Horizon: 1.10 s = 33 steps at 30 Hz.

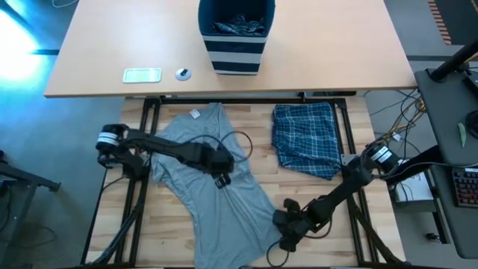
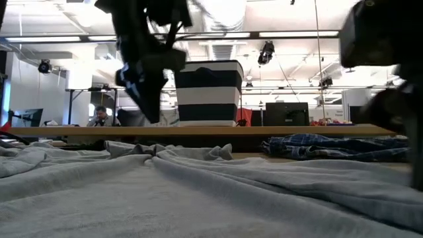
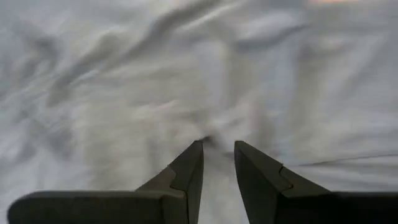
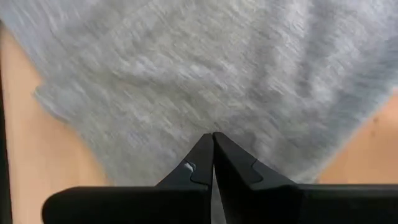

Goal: Fold Laundry from Bin
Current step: Fold the gray shirt

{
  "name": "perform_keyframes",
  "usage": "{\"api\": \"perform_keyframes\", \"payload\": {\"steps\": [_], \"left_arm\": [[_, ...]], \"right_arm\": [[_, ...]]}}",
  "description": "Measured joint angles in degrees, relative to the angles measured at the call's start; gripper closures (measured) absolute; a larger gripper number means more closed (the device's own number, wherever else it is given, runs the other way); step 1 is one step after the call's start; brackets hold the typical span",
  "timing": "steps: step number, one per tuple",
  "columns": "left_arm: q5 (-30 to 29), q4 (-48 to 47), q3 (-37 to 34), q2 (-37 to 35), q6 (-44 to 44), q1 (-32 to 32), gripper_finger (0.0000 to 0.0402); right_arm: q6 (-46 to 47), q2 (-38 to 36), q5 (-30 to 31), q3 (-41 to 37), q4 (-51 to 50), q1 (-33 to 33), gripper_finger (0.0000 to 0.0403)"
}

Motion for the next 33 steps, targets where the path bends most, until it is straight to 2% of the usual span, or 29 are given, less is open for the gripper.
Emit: {"api": "perform_keyframes", "payload": {"steps": [9, 14, 19, 23, 27, 33], "left_arm": [[-0.2, 0.9, -12.4, -9.4, -5.0, 9.1, 0.0325], [0.1, 5.1, -14.6, -12.3, -7.4, 10.8, 0.0325], [4.9, 13.4, -14.5, -12.7, -9.7, 10.5, 0.0325], [5.8, 13.2, -14.6, -11.3, -15.9, 12.4, 0.0320], [7.0, 14.0, -14.6, -10.1, -17.3, 14.7, 0.0286], [8.9, 13.5, -14.6, -6.8, -18.6, 15.3, 0.0209]], "right_arm": [[14.5, -2.2, -5.6, -0.7, -1.0, 5.1, 0.0394], [11.3, -7.8, -4.7, 1.6, -0.3, 4.3, 0.0394], [5.9, -12.7, -0.9, 1.6, -2.1, 1.6, 0.0394], [4.0, -15.1, 0.1, 1.7, -4.5, 0.6, 0.0394], [2.7, -15.2, 0.4, 1.6, -5.1, 0.6, 0.0394], [2.9, -14.1, 0.4, 1.6, -5.4, 1.0, 0.0394]]}}
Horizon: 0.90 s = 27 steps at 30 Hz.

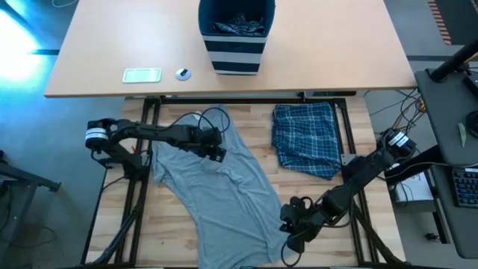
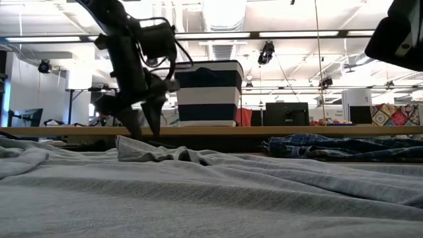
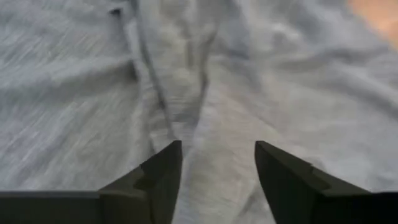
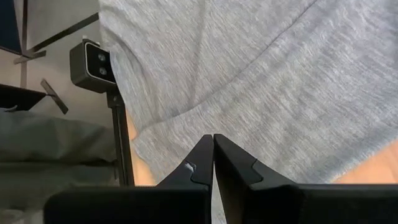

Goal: Fold Laundry from Bin
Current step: Fold the gray shirt

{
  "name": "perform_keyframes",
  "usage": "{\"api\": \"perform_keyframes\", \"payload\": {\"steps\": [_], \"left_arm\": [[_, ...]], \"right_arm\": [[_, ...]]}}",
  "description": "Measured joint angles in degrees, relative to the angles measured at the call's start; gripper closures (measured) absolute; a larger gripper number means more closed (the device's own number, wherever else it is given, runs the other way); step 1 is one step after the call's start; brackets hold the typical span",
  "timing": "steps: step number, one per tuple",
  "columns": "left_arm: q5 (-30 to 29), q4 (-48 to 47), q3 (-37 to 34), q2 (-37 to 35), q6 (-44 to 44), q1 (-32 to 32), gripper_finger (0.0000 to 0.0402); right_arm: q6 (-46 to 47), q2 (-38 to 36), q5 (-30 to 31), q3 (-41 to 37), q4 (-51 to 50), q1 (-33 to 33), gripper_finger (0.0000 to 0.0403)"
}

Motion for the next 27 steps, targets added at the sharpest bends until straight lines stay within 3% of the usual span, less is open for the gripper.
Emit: {"api": "perform_keyframes", "payload": {"steps": [4, 8, 11, 17, 24, 27], "left_arm": [[-1.6, -0.3, 0.0, 1.9, -1.4, 0.2, 0.0190], [-1.6, -0.3, 0.0, 3.9, -0.9, 0.3, 0.0209], [-1.6, -0.3, 0.0, 4.8, 0.0, 0.3, 0.0254], [-1.4, -1.5, 1.5, 3.2, 0.2, 0.2, 0.0389], [-6.5, -16.4, 12.4, -1.7, 5.8, -1.1, 0.0400], [-8.5, -19.8, 13.1, -1.7, 7.6, 0.0, 0.0401]], "right_arm": [[0.2, 0.7, 0.0, 0.0, 0.1, 0.5, 0.0394], [0.2, 1.1, 0.0, 0.0, 0.2, 0.6, 0.0394], [0.2, 1.3, 0.0, 0.0, 0.1, 0.6, 0.0394], [0.3, 1.4, 0.0, 0.0, 0.1, 0.6, 0.0394], [0.8, 1.6, -0.4, 0.0, 0.1, 0.6, 0.0394], [0.8, 2.3, -0.4, 0.0, 0.1, 0.6, 0.0394]]}}
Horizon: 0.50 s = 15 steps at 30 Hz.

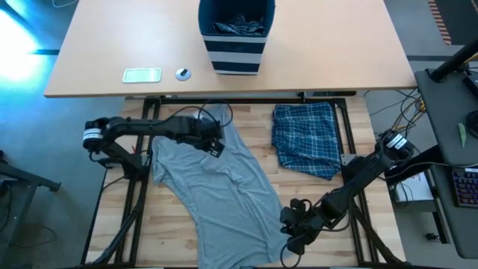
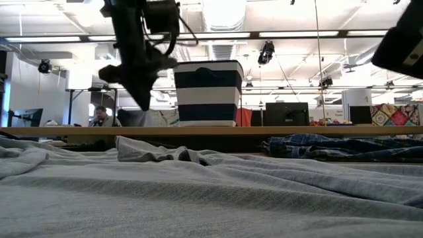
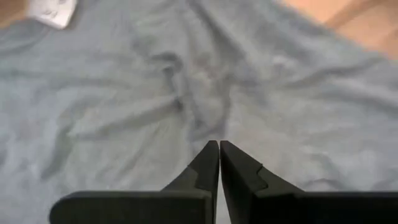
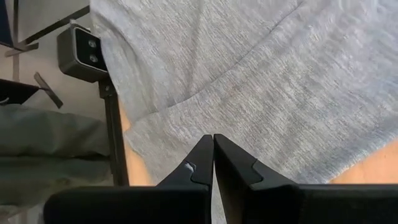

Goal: Fold Laundry from Bin
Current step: Fold the gray shirt

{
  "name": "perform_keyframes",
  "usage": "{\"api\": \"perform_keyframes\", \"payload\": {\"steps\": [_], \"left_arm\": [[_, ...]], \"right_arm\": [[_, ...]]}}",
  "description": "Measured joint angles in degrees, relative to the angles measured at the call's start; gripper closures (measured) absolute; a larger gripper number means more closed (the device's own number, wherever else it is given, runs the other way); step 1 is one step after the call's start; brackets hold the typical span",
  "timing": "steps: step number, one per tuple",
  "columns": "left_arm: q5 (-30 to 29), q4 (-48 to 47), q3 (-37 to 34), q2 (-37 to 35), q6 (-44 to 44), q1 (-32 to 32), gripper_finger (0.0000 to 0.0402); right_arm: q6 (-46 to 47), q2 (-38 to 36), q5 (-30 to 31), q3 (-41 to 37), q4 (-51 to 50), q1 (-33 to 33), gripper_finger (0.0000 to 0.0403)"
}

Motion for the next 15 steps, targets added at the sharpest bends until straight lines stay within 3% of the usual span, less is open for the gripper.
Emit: {"api": "perform_keyframes", "payload": {"steps": [7, 15], "left_arm": [[4.1, 3.6, -2.5, 1.7, -0.9, -0.7, 0.0378], [7.7, 4.8, -6.4, 4.4, -0.6, -0.6, 0.0249]], "right_arm": [[2.5, 2.5, 0.0, 0.0, 0.1, 0.1, 0.0394], [3.6, 3.6, -0.1, 0.0, 0.5, 0.1, 0.0394]]}}
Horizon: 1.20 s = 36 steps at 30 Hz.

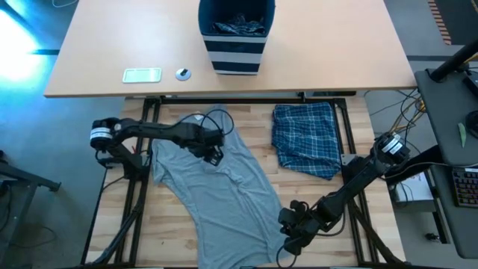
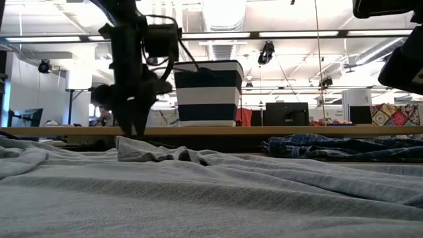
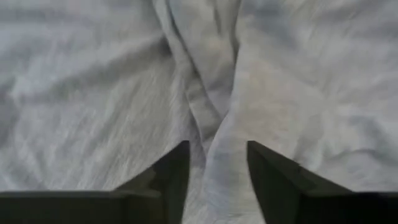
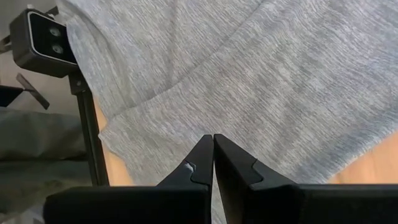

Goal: Fold Laundry from Bin
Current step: Fold the gray shirt

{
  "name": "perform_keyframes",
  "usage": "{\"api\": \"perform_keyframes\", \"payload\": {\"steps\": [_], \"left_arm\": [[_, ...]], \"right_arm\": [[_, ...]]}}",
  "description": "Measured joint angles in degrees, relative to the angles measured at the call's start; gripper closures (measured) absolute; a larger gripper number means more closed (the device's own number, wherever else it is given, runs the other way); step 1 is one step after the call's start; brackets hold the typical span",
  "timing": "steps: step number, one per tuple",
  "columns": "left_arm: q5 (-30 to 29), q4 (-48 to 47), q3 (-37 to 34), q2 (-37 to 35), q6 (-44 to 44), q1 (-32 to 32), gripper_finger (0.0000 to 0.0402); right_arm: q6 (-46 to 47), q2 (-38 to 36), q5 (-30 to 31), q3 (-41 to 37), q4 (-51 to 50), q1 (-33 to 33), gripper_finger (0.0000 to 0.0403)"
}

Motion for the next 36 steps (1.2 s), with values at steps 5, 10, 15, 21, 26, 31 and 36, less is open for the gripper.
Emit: {"api": "perform_keyframes", "payload": {"steps": [5, 10, 15, 21, 26, 31, 36], "left_arm": [[1.2, 2.1, -2.2, 1.7, 0.0, 0.0, 0.0195], [3.3, 4.8, -2.3, 1.7, 0.9, 0.0, 0.0216], [5.5, 5.5, -2.5, 2.6, 0.0, 0.2, 0.0302], [5.5, 5.8, -2.6, 5.4, -0.8, 0.2, 0.0330], [6.7, 5.9, -2.2, 5.8, 2.2, -0.2, 0.0338], [6.7, 2.4, 0.2, 2.6, 3.6, -0.7, 0.0395], [3.8, -6.6, 5.3, -3.7, 5.6, -1.1, 0.0401]], "right_arm": [[0.9, -0.1, -0.1, 0.0, 0.1, 0.0, 0.0394], [1.0, -0.1, -0.6, 0.0, 0.1, 0.0, 0.0394], [1.1, -0.1, -0.6, 0.0, 0.1, 0.0, 0.0394], [2.4, -0.1, -0.7, 0.0, 0.2, 0.0, 0.0394], [2.8, -0.2, -1.0, 0.1, 0.2, 0.0, 0.0394], [2.8, -0.5, -1.4, 0.5, 0.2, 0.0, 0.0394], [1.6, -1.1, -1.5, 1.3, 0.2, 0.2, 0.0394]]}}
